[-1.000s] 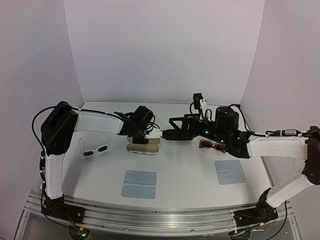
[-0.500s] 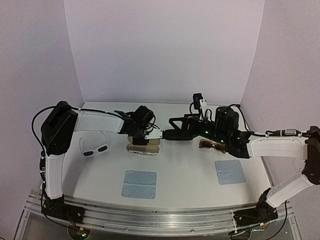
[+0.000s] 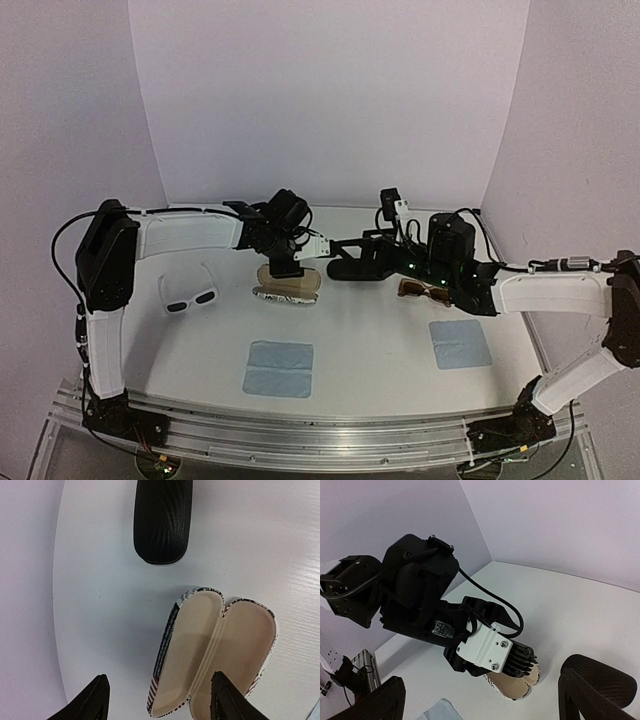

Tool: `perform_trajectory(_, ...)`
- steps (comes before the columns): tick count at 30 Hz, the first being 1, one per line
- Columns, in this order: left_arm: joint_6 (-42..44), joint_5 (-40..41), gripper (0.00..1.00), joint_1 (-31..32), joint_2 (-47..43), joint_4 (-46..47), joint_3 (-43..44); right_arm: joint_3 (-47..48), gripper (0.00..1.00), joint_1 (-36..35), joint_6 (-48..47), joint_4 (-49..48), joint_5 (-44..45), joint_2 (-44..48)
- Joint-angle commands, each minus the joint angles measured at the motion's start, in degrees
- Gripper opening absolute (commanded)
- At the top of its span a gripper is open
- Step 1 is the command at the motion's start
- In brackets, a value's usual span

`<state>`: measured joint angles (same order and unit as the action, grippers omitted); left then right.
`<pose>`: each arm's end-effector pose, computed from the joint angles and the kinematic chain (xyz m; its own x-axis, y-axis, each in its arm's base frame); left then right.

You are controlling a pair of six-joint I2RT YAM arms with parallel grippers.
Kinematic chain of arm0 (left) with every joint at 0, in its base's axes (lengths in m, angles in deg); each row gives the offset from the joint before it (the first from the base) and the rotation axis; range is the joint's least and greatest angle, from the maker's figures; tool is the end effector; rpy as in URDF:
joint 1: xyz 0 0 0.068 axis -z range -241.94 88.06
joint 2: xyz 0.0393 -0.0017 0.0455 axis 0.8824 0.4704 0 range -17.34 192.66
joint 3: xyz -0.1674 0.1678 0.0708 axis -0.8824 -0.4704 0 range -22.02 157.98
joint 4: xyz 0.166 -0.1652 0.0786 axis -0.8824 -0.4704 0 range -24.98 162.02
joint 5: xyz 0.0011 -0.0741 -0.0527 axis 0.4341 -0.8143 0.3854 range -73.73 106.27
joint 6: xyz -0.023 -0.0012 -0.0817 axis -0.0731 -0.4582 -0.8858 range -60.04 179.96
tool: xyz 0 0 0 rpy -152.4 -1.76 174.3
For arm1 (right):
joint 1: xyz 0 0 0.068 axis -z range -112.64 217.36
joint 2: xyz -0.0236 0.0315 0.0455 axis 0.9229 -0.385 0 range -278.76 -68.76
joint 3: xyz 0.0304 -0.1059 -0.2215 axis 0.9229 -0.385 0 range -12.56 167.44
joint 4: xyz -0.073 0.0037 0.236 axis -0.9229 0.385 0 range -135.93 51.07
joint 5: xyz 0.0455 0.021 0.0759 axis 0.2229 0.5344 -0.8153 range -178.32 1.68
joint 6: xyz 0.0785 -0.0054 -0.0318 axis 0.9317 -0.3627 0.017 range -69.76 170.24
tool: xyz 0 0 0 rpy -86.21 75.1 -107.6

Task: Organize the sunglasses
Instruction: Place the sunglasses case at the center of the board, then fold the glasses cleaning cloth at the center of the board.

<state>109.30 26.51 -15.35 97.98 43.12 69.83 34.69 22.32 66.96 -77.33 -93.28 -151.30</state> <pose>0.3162 -0.3149 0.1752 0.1312 0.9477 -0.2910 0.8300 0.0555 0.5550 0.2492 0.2586 0.2554 -0.2664 0.1390 -0.9538 -0.7198 0.6295 0.2927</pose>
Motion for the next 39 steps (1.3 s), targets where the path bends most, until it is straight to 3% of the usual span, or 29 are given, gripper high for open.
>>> perform_trajectory(1, -2.6, -5.8, 0.63, -0.7, -6.9, -4.5, 0.9, 2.8, 0.98, -0.2, -1.6, -0.7, -3.4, -0.6)
perform_trajectory(3, -4.1, -10.4, 0.63, -2.5, -8.9, -6.4, 1.3, 3.0, 0.97, -0.2, -2.1, 0.1, -5.2, -0.9)
perform_trajectory(7, -4.6, -28.4, 0.63, -8.9, -15.7, -11.3, -2.1, 4.7, 0.92, -0.6, -4.6, 5.9, -8.7, -2.7)
perform_trajectory(10, 2.6, -38.9, 0.63, -12.0, -25.3, -12.5, -13.9, 8.3, 0.88, -3.3, -11.5, 15.1, -9.9, -5.6)
perform_trajectory(14, 18.2, -47.3, 0.64, -12.0, -40.2, -10.8, -34.2, 10.5, 0.79, -10.6, -24.6, 27.5, -9.0, -10.2)
perform_trajectory(17, 23.0, -51.6, 0.65, -11.2, -47.4, -10.4, -44.5, 10.5, 0.71, -15.4, -30.9, 31.3, -8.2, -12.5)
perform_trajectory(22, 20.9, -53.2, 0.68, -8.1, -49.6, -7.7, -53.4, 8.2, 0.49, -21.8, -37.5, 33.2, -7.6, -14.6)
perform_trajectory(27, 14.0, -50.3, 0.61, -3.0, -46.1, 2.2, -58.4, 9.8, 0.45, -24.3, -38.4, 34.6, -7.8, -19.0)
perform_trajectory(32, 15.3, -47.5, 0.52, 0.0, -43.7, 10.2, -63.1, 13.2, 0.37, -24.8, -38.3, 36.7, -7.6, -24.6)
perform_trajectory(39, 16.1, -44.7, 0.46, 0.8, -39.9, 13.7, -64.0, 15.4, 0.31, -24.8, -37.5, 38.1, -7.0, -27.3)
